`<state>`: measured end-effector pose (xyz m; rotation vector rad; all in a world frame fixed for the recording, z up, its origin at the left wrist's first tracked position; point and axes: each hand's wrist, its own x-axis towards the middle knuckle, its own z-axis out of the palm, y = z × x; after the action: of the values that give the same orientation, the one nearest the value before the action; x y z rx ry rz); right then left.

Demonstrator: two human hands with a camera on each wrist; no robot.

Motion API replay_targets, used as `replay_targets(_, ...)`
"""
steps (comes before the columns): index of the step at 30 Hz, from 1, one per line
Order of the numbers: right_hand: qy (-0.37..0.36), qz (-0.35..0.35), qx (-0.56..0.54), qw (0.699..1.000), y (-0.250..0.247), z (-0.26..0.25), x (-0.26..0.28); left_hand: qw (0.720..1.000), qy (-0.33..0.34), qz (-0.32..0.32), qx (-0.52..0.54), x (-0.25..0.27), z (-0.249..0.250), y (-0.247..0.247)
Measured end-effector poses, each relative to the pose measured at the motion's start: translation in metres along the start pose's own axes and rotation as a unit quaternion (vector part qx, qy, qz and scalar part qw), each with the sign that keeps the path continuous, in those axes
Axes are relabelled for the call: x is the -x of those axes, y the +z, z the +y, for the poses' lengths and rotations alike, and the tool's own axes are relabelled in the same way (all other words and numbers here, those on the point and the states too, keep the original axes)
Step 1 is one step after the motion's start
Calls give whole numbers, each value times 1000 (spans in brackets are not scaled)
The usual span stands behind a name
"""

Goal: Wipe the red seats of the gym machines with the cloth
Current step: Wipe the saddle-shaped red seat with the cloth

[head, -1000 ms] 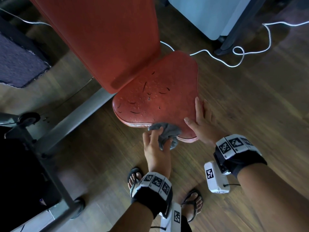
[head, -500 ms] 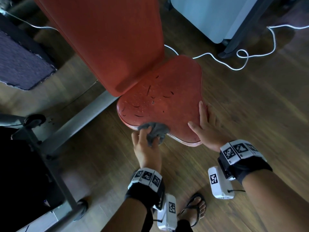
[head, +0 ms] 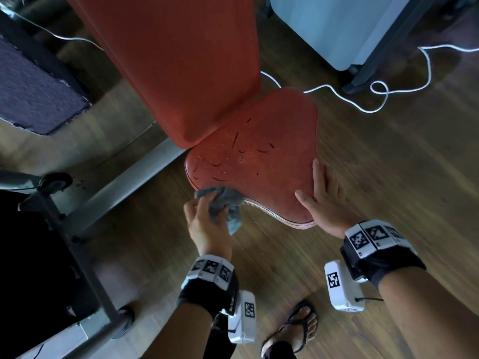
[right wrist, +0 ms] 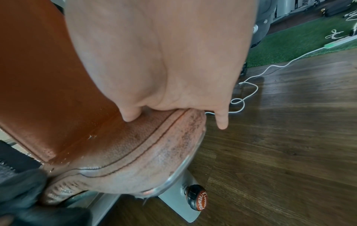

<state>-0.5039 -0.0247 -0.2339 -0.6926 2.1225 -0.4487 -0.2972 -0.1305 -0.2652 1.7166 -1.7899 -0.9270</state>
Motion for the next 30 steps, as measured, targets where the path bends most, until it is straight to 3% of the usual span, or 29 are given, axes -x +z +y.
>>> replay_targets(3, 0, -1, 2, 1000, 1, 2, -1, 998, -43, 41, 14, -30, -11, -14)
replay_targets(6, 8, -7, -6, 1000, 2, 2, -4, 997, -65, 2, 37, -50, -17, -18)
replay_targets(9, 23, -20, -32, 999, 2, 4, -11, 978, -128, -51, 157, -44, -17, -17)
replay_targets(11, 28, -24, -53, 998, 1, 4, -15, 971, -128, -77, 186, -37, -17, -12)
replay_targets(16, 48, 62, -104, 992, 3, -14, -24, 954, -178, -113, 212, -63, -17, -5)
replay_targets(18, 70, 74, -64, 993, 6, -18, -27, 948, -202, -123, 212, -76, -19, -5)
replay_targets(21, 92, 72, 19, 993, 8, -19, -26, 946, -195, -111, 235, -85, -20, -7)
replay_targets(26, 101, 60, 26, 993, 5, -20, -27, 939, -189, -113, 265, -63, -19, -10)
replay_targets(30, 102, 63, 36, 992, 7, -20, -28, 932, -203, -124, 273, -86, -14, -11)
